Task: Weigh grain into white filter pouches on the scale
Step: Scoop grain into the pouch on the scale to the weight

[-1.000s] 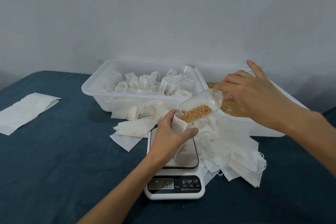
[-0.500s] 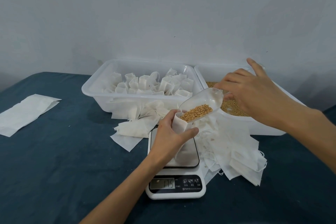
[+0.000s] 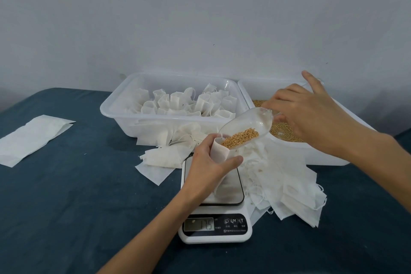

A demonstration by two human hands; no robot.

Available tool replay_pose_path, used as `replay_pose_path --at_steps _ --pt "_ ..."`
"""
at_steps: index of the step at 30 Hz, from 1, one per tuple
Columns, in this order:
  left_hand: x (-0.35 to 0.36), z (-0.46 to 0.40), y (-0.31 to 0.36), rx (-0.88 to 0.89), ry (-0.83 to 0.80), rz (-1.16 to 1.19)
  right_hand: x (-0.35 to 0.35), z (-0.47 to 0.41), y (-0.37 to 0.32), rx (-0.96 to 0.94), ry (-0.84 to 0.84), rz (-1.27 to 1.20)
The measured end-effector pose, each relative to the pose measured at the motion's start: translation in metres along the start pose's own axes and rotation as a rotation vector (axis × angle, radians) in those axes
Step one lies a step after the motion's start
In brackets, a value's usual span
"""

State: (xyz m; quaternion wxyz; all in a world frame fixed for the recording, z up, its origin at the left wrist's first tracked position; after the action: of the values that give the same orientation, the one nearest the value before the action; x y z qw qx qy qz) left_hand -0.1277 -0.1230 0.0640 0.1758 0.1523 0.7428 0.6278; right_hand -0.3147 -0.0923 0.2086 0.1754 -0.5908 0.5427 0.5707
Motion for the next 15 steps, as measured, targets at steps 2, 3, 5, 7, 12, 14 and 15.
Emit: replay_pose_path --at_steps 2,3,5,7,12,14,15 --pt "0.0000 0.0001 -0.0005 -0.004 0.003 -0.002 0.0001 -0.0006 -0.0004 -0.001 0.004 0.009" --pt "-0.0001 0.0002 -0.0007 -0.006 0.006 0.001 0.0003 -0.0007 -0.0004 -0.001 0.005 0.012" --pt "-0.0002 0.0004 -0.0007 -0.008 0.010 0.006 0.0005 -0.0012 -0.0005 0.001 0.006 0.012" --pt "0.0001 0.0004 -0.0004 -0.011 0.009 0.006 0.0004 -0.0016 -0.0006 0.007 0.004 0.014" --pt "-0.0006 0.0005 0.0008 -0.011 0.020 -0.007 -0.0004 -0.0016 -0.0014 0.012 -0.003 0.014" --pt "-0.0012 0.0006 0.0011 -0.009 0.027 -0.012 -0.0006 -0.0010 -0.0021 0.013 -0.009 0.015" --pt "-0.0015 0.0005 0.0012 -0.007 0.029 -0.010 -0.0008 -0.0009 -0.0024 0.013 -0.012 0.014"
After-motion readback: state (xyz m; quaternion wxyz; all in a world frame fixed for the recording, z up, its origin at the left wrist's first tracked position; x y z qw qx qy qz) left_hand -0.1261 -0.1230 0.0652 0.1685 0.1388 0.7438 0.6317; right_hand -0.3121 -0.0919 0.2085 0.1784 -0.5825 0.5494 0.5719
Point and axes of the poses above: each hand's wrist, its own z-axis away from the middle knuckle, its own x-axis out of the palm, y = z × x, the point moved 6 cm from there along -z, towards the middle knuckle, and after that the axes turned 11 degrees about -y, right-handed, at the moved point
